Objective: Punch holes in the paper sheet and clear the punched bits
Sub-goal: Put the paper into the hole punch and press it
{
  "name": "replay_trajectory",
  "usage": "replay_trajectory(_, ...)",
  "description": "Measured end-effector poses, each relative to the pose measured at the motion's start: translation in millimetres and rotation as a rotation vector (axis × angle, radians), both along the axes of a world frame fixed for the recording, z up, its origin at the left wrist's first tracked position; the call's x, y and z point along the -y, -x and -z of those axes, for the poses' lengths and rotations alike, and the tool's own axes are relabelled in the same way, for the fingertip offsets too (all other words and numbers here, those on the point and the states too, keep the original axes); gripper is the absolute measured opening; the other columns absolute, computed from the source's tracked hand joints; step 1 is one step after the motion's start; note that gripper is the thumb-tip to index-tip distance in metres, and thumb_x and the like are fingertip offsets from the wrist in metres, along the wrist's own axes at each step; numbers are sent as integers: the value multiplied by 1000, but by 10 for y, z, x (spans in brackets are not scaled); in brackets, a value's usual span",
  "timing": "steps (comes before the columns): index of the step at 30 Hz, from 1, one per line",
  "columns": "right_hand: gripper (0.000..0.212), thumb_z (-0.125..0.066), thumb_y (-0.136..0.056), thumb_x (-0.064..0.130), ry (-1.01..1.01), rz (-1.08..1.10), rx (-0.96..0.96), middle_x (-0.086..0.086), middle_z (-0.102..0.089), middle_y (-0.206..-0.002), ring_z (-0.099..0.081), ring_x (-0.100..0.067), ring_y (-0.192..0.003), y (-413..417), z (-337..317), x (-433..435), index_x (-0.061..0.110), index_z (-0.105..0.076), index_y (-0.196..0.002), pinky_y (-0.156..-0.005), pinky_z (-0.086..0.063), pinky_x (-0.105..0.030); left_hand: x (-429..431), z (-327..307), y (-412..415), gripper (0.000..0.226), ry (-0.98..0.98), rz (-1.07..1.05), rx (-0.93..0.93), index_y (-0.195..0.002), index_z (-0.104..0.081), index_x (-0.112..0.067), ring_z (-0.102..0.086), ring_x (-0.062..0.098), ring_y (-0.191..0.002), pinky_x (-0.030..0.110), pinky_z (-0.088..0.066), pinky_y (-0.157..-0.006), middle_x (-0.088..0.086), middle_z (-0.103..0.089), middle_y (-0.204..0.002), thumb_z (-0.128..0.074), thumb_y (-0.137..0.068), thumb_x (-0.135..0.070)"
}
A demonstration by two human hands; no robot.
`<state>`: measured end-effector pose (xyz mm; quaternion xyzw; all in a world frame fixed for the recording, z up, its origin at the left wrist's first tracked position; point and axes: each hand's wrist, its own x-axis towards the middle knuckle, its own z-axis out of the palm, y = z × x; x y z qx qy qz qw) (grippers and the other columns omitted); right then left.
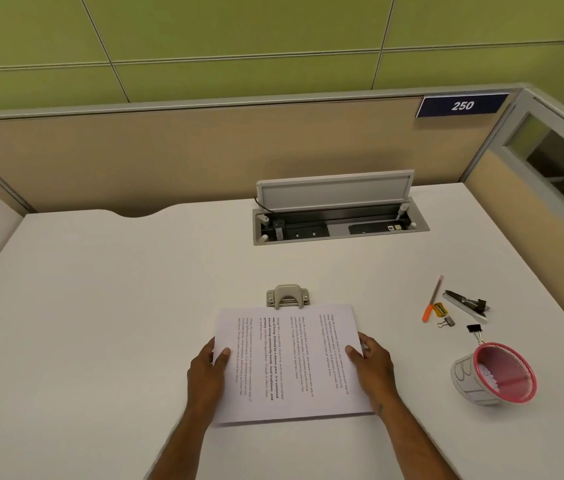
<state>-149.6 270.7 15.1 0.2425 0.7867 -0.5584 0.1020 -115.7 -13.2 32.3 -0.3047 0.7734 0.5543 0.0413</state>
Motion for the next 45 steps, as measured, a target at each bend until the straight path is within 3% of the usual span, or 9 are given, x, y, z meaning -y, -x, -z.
replay_trajectory(7,44,-58,-96,16,-20,-9,10,-10,-62,-129,-63,-17,-87,60,8,29,17,-47,-139,-61,-50,-17,-2,17,49,44,45,-16,26,-140,-51,-12,-64,27,-98,44,-51,-95,13,-66,-125,-58,-96,-20)
replay_trajectory(15,46,-56,-97,17,-38,-22,25,-9,-60,-133,-61,-16,-89,166,15,53,18,-44,-141,-53,-47,-9,45,29,182,41,121,-6,52,-137,-54,-12,-63,31,-104,43,-49,-97,14,-66,-126,-56,-97,-20)
replay_trajectory(25,45,-56,-97,16,-59,-12,23,-9,-59,-134,-60,-17,-92,229,15,71,18,-45,-141,-64,-49,-17,71,87,272,41,178,53,65,-137,-54,-11,-61,32,-115,46,-47,-102,13,-65,-129,-54,-98,-20)
replay_trajectory(33,46,-56,-97,16,-62,-2,30,-10,-58,-135,-62,-26,-109,237,-17,84,16,-44,-141,-89,-54,-39,68,143,310,52,243,83,93,-141,-48,-5,-57,34,-121,49,-44,-106,17,-59,-136,-57,-96,-30)
replay_trajectory(38,46,-56,-96,16,-65,3,34,-9,-59,-135,-63,-23,-103,237,-23,92,16,-45,-141,-85,-53,-34,-22,152,230,57,525,128,-55,-146,-40,-10,-38,33,-137,50,-34,-112,15,-40,-150,-50,-98,-39)
replay_trajectory(41,46,-57,-96,16,-68,2,30,-9,-59,-134,-61,-20,-99,234,-23,100,16,-45,-141,-83,-53,-32,-108,275,141,66,707,403,-149,-153,-28,-17,-18,25,-150,44,-17,-120,8,-18,-163,-27,-98,-53)
replay_trajectory(43,46,-57,-96,16,-77,4,37,-9,-59,-135,-63,-25,-106,238,-27,105,17,-45,-141,-87,-54,-37,-141,393,116,73,810,572,-130,-155,-8,-24,2,18,-152,41,-3,-122,0,5,-164,-8,-93,-63)
replay_trajectory(45,46,-57,-96,17,-90,4,48,-9,-58,-135,-64,-27,-107,239,-22,105,17,-45,-141,-88,-55,-40,-148,489,97,75,872,655,-107,-154,1,-26,10,17,-151,37,8,-122,-3,14,-162,1,-90,-66)
